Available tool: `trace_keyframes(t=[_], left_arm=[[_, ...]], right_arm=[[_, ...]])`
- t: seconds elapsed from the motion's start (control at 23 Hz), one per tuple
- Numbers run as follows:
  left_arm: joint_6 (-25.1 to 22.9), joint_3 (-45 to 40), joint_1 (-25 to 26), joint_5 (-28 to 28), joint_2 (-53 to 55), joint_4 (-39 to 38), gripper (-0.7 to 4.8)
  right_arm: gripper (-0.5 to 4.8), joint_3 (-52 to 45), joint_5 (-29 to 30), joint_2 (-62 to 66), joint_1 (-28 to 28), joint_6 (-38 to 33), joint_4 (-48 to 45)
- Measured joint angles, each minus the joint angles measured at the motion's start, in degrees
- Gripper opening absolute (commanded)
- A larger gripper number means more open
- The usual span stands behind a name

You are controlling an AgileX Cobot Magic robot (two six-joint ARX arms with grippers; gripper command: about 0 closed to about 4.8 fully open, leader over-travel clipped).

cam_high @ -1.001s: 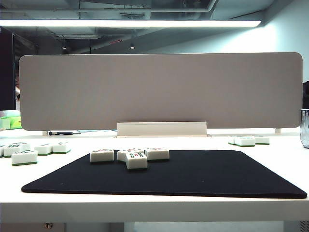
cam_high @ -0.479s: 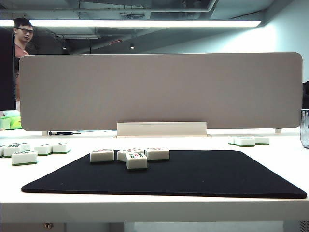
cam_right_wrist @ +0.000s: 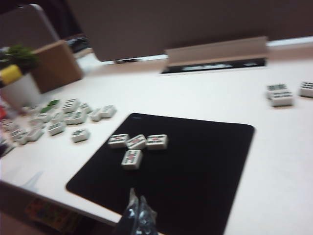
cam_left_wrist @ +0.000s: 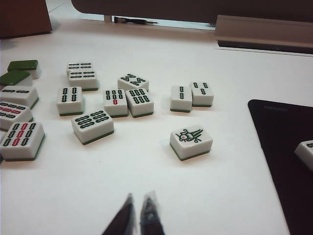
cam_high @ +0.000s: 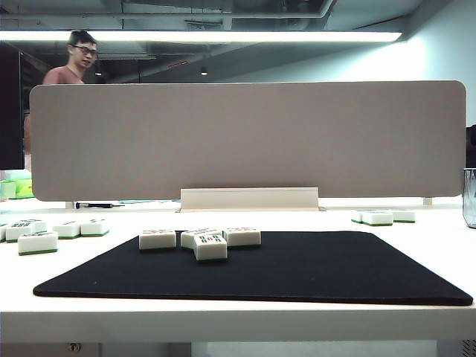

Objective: Arrange four mahjong tiles into a neat stack, creating two layers of paired tiles.

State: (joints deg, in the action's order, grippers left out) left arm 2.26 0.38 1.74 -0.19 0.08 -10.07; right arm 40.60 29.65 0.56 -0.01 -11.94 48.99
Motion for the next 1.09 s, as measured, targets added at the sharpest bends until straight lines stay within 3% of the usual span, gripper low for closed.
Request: trace_keyframes(t=[0.35, 0.57, 0.91, 1.09], left_arm=[[0.17, 0.00, 0.00, 0.04, -0.02, -0.02, 0.25], [3.43, 1.16, 0.00, 2.08, 0.00, -1.27, 0.25], [4.00, 15.26, 0.00, 6.71, 1.95, -2.32, 0.25], [3.80, 23.76, 0.00, 10.56, 11.54, -3.80, 0.25]], right_arm=[[-0.01, 5.88, 2.95, 0.09, 0.00, 0.00, 7.89], [-0.01, 6.10, 2.97, 0.09, 0.00, -0.02, 9.44], [-0.01, 6.10, 2.97, 0.09, 0.00, -0.02, 10.51], [-0.01, 6.10, 2.95, 0.09, 0.00, -0.02, 11.37]])
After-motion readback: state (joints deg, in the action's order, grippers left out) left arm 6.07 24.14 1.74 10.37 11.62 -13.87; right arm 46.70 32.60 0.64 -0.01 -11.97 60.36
